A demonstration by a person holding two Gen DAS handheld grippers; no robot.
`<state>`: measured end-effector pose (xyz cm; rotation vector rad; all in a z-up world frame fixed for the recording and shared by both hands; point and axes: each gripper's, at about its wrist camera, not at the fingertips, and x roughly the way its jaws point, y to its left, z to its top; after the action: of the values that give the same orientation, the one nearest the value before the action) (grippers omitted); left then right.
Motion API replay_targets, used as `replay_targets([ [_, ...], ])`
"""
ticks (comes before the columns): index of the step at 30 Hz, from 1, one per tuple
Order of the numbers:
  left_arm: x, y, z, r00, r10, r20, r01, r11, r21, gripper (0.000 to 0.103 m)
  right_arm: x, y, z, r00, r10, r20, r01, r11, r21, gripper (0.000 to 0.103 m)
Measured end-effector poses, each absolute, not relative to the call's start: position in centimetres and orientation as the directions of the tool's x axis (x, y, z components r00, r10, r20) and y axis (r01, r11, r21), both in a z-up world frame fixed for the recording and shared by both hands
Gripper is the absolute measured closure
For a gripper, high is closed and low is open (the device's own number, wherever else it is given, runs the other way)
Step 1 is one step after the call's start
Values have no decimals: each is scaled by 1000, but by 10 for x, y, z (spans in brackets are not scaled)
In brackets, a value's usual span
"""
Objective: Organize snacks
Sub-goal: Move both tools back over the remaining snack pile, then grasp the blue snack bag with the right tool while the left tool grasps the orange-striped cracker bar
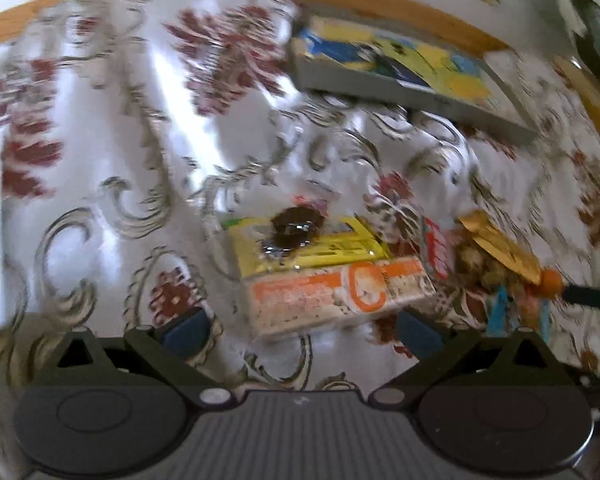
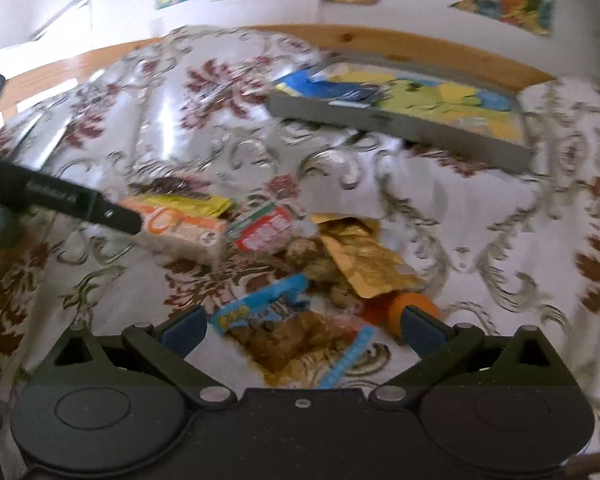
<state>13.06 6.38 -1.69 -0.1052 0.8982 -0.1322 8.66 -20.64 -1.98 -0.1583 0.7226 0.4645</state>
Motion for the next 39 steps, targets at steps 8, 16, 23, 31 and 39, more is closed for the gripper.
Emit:
replay_targets([
  [8, 150, 57, -25, 545, -276, -792, 318, 942, -110, 0, 117, -222, -36, 504, 462, -730, -530, 833, 161, 1],
  [16, 158, 63, -31, 492, -375, -786, 386, 903, -190, 1, 130, -221, -44, 473, 497, -728, -547, 813, 199, 1],
  [23, 139, 46, -30, 384, -456, -803, 496, 835, -237, 1, 113, -216, -39, 442, 525, -727, -569, 791, 225, 1],
  [31, 122, 25, -27, 370, -493, -787, 570, 790, -226, 1, 83, -217, -28, 425, 538, -728, -585, 777, 233, 1],
  [39, 138, 16, -38, 435, -441, -785, 511, 839, -188, 1, 88, -204, -37, 569, 437, -697, -496, 858, 134, 1],
])
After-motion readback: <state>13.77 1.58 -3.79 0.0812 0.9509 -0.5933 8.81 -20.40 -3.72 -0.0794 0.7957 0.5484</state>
